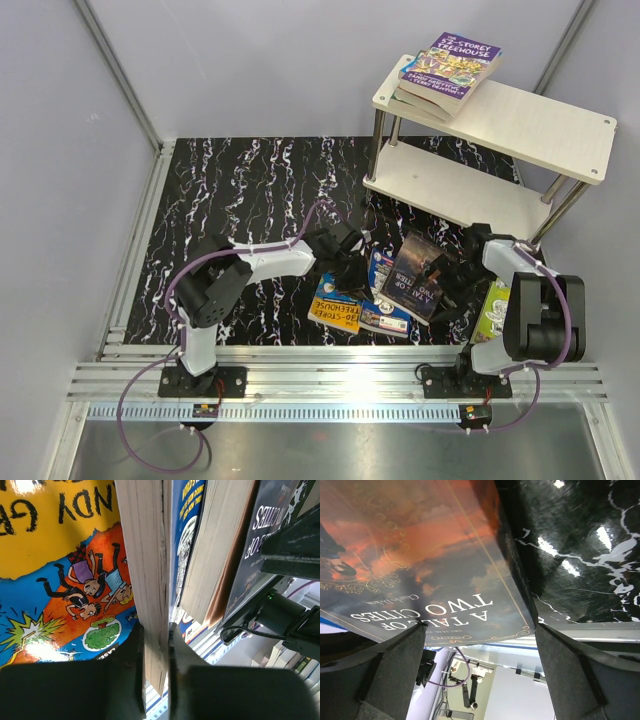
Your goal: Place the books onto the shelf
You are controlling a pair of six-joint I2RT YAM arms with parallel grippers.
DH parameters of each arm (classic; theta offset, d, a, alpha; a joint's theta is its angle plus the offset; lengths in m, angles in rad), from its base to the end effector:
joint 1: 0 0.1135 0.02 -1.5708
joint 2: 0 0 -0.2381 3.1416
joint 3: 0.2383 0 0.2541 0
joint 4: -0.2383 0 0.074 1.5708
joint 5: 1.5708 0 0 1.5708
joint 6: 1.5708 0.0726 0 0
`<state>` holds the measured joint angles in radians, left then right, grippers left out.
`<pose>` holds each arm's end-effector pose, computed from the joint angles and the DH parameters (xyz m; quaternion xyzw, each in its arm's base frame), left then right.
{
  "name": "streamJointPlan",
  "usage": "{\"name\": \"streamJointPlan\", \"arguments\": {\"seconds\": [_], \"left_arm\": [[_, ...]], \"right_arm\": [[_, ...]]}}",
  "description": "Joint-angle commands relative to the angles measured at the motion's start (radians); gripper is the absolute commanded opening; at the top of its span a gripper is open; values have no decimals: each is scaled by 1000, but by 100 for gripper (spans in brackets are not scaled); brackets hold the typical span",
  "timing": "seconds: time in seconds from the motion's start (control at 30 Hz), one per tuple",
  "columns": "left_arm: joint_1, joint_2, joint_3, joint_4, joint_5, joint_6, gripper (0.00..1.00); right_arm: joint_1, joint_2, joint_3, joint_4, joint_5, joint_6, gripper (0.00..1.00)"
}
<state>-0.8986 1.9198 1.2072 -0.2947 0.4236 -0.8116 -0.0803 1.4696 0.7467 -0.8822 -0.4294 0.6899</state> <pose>0.2272 -0.3334 0.1027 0.0992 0.9357 -0.3376 0.0260 0.2177 0.0128 0.0921 -0.3704 -0.9040 -0.1982 0.0799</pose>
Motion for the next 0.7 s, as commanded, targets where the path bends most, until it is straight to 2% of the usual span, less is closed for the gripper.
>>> {"name": "streamJointPlan", "arguments": {"seconds": [0.0,0.17,0.3,0.43,0.47,0.67], "left_arm": [[-31,42,-27,40,9,22,0],[81,-108,-148,31,-2,12,0],[171,-290,-230,19,21,8,0],[208,-453,-216,-9,38,3,0],[211,-467,-209,2,44,-9,0],[234,-510,-137,80,127,-110,0]], "right_arm": [[42,6,-14,31,47,14,98],[42,-139,137,-107,70,16,100],[45,-202,238,-133,2,7,100],[74,-218,217,-19,-133,29,100],[123,-222,203,9,-167,52,100],[240,-259,69,288,-282,221,100]]}}
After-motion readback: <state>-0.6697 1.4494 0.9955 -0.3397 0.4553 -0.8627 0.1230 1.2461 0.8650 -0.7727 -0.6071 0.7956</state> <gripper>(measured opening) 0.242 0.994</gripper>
